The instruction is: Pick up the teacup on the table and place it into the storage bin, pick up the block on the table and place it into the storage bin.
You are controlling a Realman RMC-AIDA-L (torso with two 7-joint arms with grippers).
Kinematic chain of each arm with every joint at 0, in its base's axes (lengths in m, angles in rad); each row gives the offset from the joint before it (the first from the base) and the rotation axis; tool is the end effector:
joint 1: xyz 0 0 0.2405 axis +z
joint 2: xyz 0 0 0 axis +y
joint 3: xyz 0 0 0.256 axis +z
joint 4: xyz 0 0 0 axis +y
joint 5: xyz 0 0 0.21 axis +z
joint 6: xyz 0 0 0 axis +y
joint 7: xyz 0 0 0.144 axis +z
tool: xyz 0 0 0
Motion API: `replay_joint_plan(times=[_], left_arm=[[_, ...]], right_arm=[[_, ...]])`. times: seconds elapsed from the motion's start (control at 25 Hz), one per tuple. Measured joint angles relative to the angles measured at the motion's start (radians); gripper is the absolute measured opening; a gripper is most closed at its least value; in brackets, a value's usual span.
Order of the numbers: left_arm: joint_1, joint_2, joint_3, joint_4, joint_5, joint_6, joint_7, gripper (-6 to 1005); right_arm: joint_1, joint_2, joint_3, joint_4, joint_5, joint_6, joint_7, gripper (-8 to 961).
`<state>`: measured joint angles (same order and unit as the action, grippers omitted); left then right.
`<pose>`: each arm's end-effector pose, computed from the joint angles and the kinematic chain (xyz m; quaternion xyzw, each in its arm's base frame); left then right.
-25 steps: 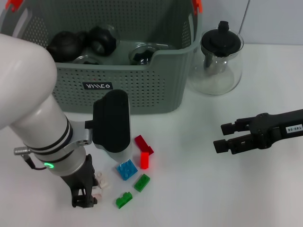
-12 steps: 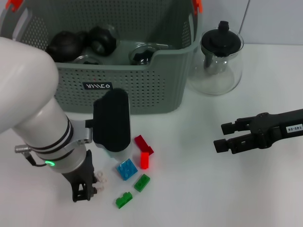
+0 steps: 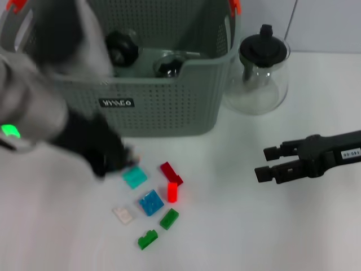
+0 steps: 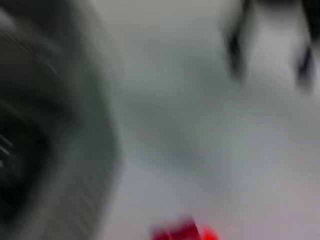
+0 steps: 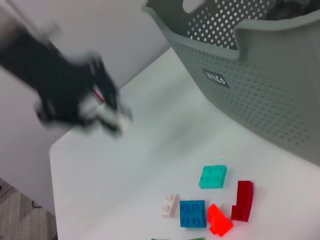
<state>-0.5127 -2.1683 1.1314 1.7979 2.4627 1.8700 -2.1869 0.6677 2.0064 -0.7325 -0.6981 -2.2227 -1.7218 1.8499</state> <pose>-0.1320 0.3110 0.0602 -0.9739 -0.1401 0.0833 0.1582 0.2381 0.3417 0.0166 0.9311 -0.3402 -0.1312 0.0087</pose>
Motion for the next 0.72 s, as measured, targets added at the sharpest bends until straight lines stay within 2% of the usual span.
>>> replay_joint_plan(times=[0.04, 0.08, 0.16, 0.24, 0.32, 0.52, 0.6, 0.72], left_arm=[[-0.028, 0.003, -0.076, 0.016, -0.034, 0.007, -0.005, 176], [-0.028, 0.003, -0.076, 0.016, -0.034, 0.007, -0.005, 178], [-0.102, 0.008, -0.212, 0.022, -0.055, -0.005, -0.008, 180], [-0.165, 0.017, -0.277, 0.000, -0.021, -0.064, -0.014, 183], [-0.216, 0.035, -0.279, -0.060, 0.059, -0.158, -0.034, 186], [-0.327, 0.080, -0.237, -0.317, 0.262, -0.357, -0.094, 194], [-0.360, 0.086, -0.234, -0.404, 0.319, -0.401, -0.111, 197], [-0.383, 0.083, -0.225, -0.459, 0.370, -0.444, -0.136, 201]], right_arm=[[0.000, 0.000, 0.000, 0.000, 0.000, 0.000, 0.000, 946], [0.001, 0.000, 0.000, 0.000, 0.000, 0.000, -0.001, 946], [0.001, 0.000, 0.000, 0.000, 0.000, -0.001, -0.002, 946], [0.002, 0.001, 0.001, 0.000, 0.000, -0.001, -0.002, 946], [0.002, 0.001, 0.001, 0.000, 0.000, -0.002, -0.002, 946], [0.003, 0.002, 0.001, 0.000, 0.000, -0.004, -0.002, 946], [0.003, 0.001, 0.001, 0.000, 0.000, -0.004, 0.001, 946], [0.006, 0.002, 0.000, 0.000, 0.000, -0.004, 0.006, 946]])
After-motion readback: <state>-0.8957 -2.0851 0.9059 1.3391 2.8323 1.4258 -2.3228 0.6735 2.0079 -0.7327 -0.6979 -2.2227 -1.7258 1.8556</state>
